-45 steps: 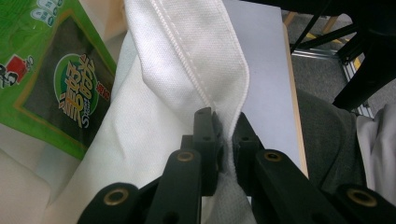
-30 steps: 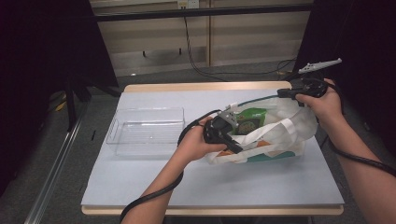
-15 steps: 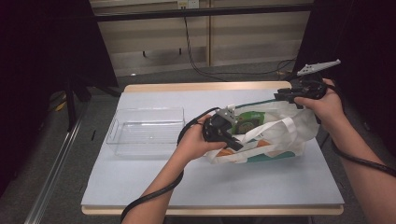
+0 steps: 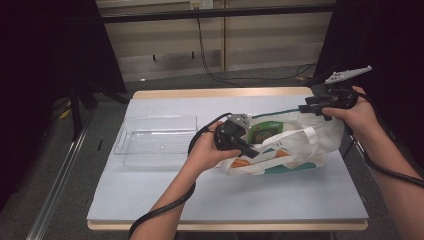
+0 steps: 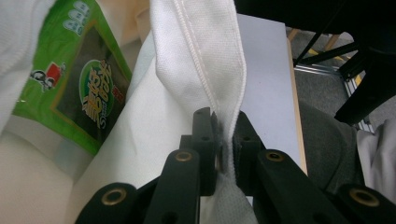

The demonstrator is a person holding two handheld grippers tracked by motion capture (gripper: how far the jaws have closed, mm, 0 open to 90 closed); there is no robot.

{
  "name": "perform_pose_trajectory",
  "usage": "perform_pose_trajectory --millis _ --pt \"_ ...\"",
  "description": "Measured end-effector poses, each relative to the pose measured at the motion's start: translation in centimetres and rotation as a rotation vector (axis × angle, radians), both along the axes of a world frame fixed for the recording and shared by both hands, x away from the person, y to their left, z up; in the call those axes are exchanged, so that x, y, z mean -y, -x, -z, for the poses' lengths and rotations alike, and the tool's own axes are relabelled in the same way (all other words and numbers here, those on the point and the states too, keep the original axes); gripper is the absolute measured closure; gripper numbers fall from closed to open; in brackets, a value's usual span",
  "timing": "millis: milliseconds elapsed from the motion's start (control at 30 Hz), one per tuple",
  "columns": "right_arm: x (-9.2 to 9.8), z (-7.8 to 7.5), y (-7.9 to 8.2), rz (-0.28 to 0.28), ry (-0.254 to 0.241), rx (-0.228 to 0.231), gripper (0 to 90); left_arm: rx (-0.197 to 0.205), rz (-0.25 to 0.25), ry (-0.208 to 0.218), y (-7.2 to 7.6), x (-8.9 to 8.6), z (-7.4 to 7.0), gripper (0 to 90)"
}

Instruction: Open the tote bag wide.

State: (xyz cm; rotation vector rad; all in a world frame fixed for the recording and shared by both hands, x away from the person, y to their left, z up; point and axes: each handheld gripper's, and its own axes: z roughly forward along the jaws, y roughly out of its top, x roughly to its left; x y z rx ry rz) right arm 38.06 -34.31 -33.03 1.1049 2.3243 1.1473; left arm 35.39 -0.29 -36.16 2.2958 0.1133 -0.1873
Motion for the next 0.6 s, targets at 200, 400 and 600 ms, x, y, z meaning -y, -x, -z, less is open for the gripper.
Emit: perform_pose_trajectory --millis 200,400,600 --pt "0.21 0.4 0.16 -0.042 0.007 -0.025 57.8 -0.003 -0.016 0.005 -0.15 -0.1 -0.1 83.2" --pt "-0.19 0.46 0.24 -0.112 0.057 -0.06 81.5 -0.007 -0.017 0.008 -0.22 -0.13 0.0 82.8" --pt "-0.13 -0.2 -0.03 -0.066 0.021 -0.033 81.8 -0.021 -0.01 0.004 -0.1 -0.07 0.18 82.9"
